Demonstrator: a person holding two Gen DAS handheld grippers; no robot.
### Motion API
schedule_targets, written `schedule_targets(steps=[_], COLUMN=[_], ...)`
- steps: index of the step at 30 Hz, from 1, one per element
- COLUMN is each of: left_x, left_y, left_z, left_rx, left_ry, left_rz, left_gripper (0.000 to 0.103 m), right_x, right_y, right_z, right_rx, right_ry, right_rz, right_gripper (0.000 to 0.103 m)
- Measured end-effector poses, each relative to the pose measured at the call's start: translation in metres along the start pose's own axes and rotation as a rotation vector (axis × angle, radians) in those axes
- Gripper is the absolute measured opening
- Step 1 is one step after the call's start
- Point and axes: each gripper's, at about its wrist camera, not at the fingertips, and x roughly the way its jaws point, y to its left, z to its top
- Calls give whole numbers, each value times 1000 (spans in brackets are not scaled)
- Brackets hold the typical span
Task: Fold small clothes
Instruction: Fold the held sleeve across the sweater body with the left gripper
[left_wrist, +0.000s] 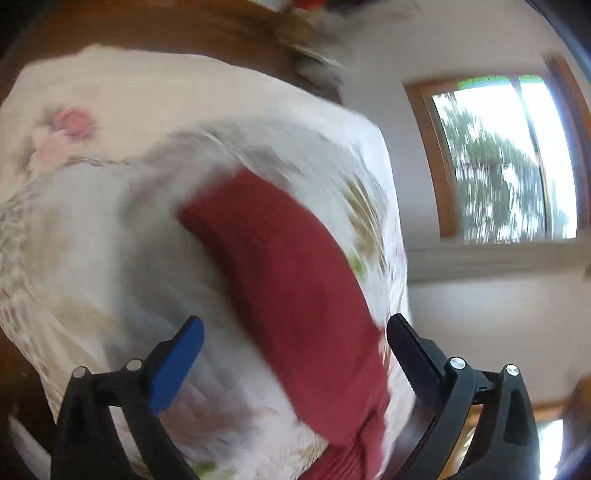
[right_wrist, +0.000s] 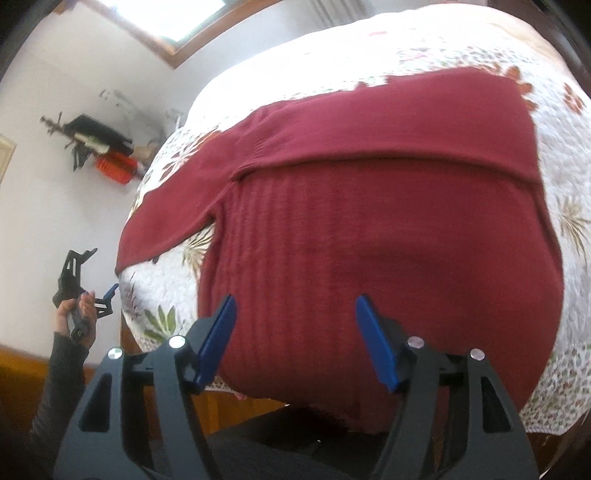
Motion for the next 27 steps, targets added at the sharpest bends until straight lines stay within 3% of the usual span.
schedule_targets(steps=[4, 14, 19, 23, 27], left_x=[-3, 19, 28, 34, 47], left_y=[36, 19, 21, 14, 5], left_z=[23, 46, 47, 45, 43], left_rx=[-116, -98, -139, -121, -108], left_ry=[-13, -35, -40, -29, -32], left_rz=[-42, -31, -36, -26, 3], left_gripper=[99, 99, 98, 79, 72], right_x=[2, -8, -11, -12, -13], right_y=[14, 0, 0, -3, -7], right_z=[0, -5, -7, -8, -10], right_rx=[-32, 43, 47, 59, 74], right_ry=[1, -27, -33, -38, -37], right_rz=[-5, -21, -25, -23, -18], right_gripper=[69, 70, 70, 70, 71])
